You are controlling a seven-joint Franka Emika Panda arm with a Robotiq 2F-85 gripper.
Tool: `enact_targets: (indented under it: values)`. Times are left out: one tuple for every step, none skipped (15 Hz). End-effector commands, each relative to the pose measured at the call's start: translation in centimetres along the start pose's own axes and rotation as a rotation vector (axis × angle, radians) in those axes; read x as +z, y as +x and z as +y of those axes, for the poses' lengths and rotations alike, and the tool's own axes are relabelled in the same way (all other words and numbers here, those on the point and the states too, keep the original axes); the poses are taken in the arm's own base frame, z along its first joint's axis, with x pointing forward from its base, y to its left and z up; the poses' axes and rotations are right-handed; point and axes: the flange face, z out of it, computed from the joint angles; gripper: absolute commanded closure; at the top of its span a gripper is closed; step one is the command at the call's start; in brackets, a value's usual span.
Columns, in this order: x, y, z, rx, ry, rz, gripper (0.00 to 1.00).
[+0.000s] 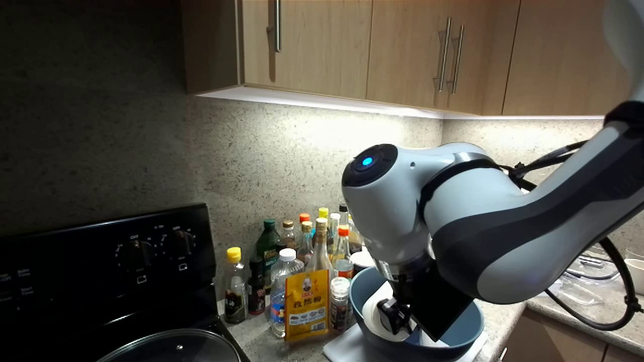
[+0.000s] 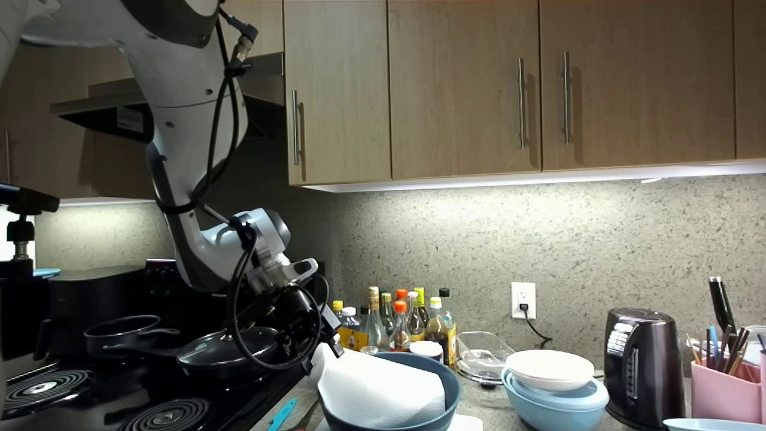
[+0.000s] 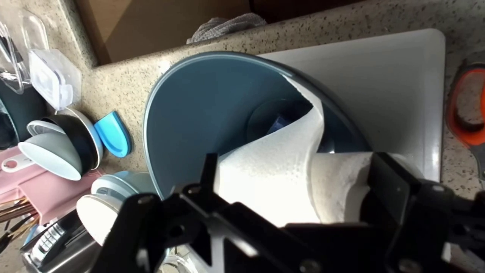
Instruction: Pick up the kitchen paper from the bowl and put it on the counter
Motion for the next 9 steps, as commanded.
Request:
enact_targets:
  values:
    - [-0.4,0.3,0.0,-0.049,0.002,0.011,0.0]
    - [-0.6,0.3,0.0,-0.058,0.005,0.016,0.0]
    - [-0.9,0.3,-0.1,-0.068,0.003,0.022,0.0]
    - [-1.2,0.4,-0.4,-0.081,0.008,0.029,0.0]
    - [-1.4,0.5,-0.6,-0.091,0.003,0.033,0.0]
    - [-1.7,0.6,-0.7,-0.101,0.006,0.038,0.0]
    - [-1.9,0.8,-0.8,-0.105,0.002,0.046,0.0]
    - [-2.0,0.9,-0.9,-0.101,-0.009,0.055,0.0]
    - [-1.9,1.1,-0.8,-0.097,-0.025,0.069,0.0]
